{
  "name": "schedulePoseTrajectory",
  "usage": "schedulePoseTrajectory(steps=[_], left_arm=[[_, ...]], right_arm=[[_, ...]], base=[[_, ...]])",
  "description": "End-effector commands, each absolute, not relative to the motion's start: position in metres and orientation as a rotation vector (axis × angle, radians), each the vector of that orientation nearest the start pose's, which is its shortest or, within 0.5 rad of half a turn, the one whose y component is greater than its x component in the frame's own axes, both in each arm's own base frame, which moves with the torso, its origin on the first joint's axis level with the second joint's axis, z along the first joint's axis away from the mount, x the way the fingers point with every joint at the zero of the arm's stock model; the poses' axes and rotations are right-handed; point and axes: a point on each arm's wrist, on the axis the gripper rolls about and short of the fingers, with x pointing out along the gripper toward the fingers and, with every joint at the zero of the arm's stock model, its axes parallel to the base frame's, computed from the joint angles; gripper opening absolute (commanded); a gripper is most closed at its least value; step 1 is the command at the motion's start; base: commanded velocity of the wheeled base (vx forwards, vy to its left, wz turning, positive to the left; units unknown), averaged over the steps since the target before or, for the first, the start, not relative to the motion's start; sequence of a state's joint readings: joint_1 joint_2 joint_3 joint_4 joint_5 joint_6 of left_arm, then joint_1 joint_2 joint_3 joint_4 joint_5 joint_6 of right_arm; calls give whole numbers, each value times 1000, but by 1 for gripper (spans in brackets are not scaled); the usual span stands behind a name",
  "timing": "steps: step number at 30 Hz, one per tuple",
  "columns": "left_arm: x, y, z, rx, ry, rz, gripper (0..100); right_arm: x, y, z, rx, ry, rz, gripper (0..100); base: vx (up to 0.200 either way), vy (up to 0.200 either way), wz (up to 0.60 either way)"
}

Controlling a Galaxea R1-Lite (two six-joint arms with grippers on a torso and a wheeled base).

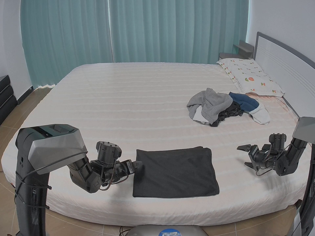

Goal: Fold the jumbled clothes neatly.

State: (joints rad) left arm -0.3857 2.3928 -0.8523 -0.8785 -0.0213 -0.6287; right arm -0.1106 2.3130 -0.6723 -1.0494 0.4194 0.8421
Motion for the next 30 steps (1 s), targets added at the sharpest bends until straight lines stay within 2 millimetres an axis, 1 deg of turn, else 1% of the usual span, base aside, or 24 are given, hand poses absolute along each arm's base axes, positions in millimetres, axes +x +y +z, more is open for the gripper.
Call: schedulePoseTrajectory(steps=[1,6,10,18,26,27,30], left_arm=[[353,-152,-54,-438,787,-178,100],[356,-161,-55,-442,772,-194,100],[362,-165,-56,-480,715,-175,100],[357,-172,-55,-483,714,-198,100],[357,-172,-53,-524,718,-190,100],[357,-172,-53,-525,719,-190,0],[357,-173,-53,-527,717,-190,0]], right_arm=[[348,-28,-18,959,681,38,100],[349,-27,-18,956,669,46,100],[348,-27,-21,953,657,51,100],[348,-27,-21,952,653,53,100],[348,-27,-22,952,655,52,100],[348,-27,-22,952,655,54,100],[348,-27,-22,952,655,52,100]], base=[[0,0,0],[0,0,0],[0,0,0],[0,0,0],[0,0,0],[0,0,0],[0,0,0]])
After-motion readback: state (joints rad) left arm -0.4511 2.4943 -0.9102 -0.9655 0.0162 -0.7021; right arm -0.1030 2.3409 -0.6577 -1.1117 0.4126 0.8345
